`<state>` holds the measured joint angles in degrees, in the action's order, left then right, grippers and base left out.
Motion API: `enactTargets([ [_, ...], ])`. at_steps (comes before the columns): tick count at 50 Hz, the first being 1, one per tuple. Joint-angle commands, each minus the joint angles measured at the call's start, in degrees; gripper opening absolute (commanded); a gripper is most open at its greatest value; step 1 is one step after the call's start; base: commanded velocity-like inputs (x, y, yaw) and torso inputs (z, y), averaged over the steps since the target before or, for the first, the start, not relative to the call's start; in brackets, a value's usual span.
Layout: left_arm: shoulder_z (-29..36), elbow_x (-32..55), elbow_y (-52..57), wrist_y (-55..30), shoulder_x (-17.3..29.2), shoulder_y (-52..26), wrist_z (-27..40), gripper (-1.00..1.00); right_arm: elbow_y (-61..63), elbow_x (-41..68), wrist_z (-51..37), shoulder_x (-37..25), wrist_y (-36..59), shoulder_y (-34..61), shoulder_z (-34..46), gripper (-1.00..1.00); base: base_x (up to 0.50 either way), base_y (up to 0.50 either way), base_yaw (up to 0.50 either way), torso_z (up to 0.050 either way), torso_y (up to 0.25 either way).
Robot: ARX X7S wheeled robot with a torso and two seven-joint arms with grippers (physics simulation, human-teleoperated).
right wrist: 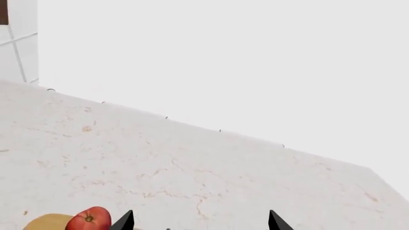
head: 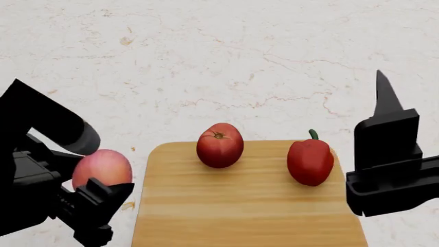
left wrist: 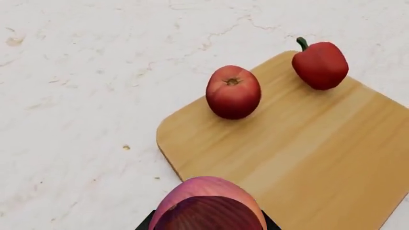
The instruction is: Place the avocado, onion, tomato and bell pepper on the cutting board.
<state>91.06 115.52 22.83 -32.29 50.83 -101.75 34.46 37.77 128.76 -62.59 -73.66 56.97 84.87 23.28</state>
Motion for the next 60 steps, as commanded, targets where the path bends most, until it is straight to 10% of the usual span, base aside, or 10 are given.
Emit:
enactTargets([
  [1,-1.6,-4.7,-5.2,4.8,-7.0,3.4,-2.9,-1.00,0.0,-2.1,2.0,1.7,-0.2,-0.7,-1.7,1.00,0.00,0.00,0.00,0.000,0.000],
  [60,1.0,-13.4,-16.8,12.8,-18.6,16.4,-6.8,-1.00,2.2,-1.9,2.7,-1.4,-2.0,-4.2,-3.5,1.00,0.00,0.00,0.00,0.000,0.000],
])
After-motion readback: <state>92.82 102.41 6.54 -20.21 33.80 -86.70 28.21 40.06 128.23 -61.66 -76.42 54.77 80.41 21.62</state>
